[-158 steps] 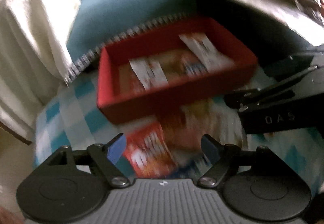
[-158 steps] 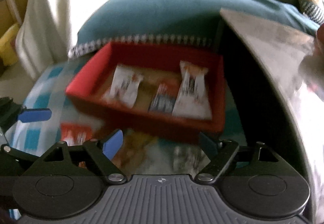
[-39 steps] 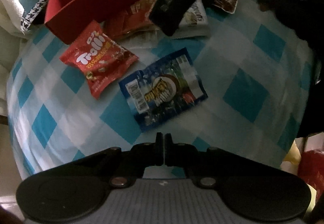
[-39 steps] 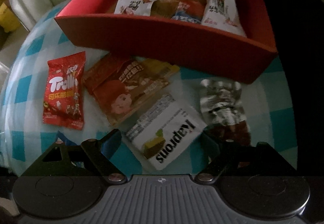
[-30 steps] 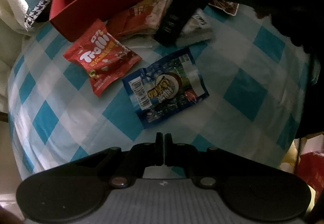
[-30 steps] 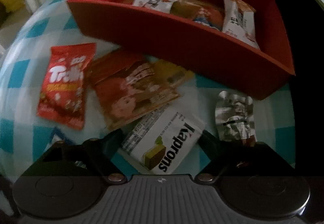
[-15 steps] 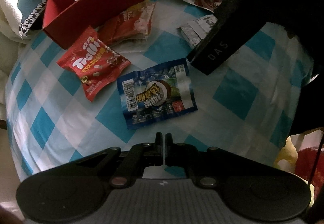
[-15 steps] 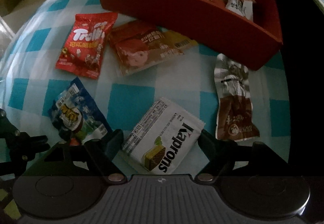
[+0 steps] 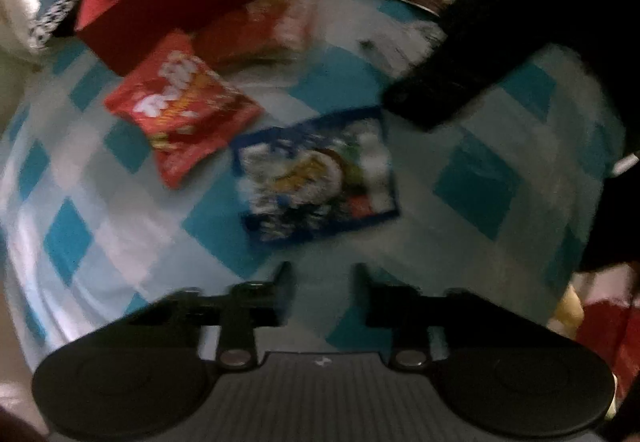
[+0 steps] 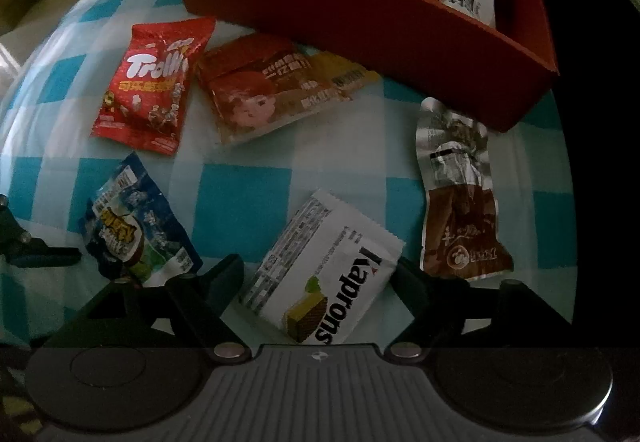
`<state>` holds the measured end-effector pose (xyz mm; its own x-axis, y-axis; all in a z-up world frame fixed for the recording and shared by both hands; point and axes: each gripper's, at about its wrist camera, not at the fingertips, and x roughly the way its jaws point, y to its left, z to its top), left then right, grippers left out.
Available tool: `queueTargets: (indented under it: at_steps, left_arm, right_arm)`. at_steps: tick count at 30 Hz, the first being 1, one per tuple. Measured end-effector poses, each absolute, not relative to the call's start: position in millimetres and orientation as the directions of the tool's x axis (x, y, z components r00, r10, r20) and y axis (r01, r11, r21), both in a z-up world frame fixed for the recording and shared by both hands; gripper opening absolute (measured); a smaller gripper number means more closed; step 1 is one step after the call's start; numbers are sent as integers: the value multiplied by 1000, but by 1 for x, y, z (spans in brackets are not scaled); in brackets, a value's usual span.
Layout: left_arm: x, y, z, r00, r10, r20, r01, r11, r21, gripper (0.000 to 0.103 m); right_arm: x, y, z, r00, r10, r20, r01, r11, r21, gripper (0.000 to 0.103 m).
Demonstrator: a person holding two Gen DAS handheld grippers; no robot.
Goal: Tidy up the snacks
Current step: 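Grasp the blue coconut-candy bag with the left tool while the right tool grasps the Kaprons wafer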
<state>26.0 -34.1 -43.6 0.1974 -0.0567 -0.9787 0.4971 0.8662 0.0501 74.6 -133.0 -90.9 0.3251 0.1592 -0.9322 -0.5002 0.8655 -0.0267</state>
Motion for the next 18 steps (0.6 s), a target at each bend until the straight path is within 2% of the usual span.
queueTargets:
  at_steps: [1,2,6,8,10,11,12,14,18]
  left_arm:
    - [27,-32,-43,199,-54,-979,489,870,52,1]
    - [29,-30,-44,193,-56,-980,475,879,43,0]
    - [31,-27,-35,212,-67,-975,469,882,41,0]
    - [29,-30,-22,242,-87,-966,532,845,57,1]
    - [24,-35,-9,299,-104,-949,615,781,108,13]
    - [21,-40,-3,326,-107,-939,674,723,152,26]
    - [17,-45,0,350,-105,-931,731,652,201,33]
    - [7,-57,-2,376,-96,-922,848,437,300,36]
    - [0,-69,-22,366,-88,-926,924,149,352,41]
  right_arm:
    - [74,-133,-90,326,161,-932,-504,863,-27,80]
    - [73,-134,-90,328,162,-931,-507,861,-29,80]
    - [70,-137,-86,332,171,-928,-514,858,-25,78]
    - [69,-138,-85,333,177,-926,-513,858,-21,78]
    - [70,-140,-83,328,185,-926,-512,859,-10,78]
    - [71,-141,-83,325,186,-927,-510,860,-6,78]
    - [71,-142,-84,321,186,-929,-509,861,-4,78]
    - [71,-143,-85,317,187,-930,-509,861,-1,77]
    - [73,-148,-82,311,212,-927,-500,866,30,75]
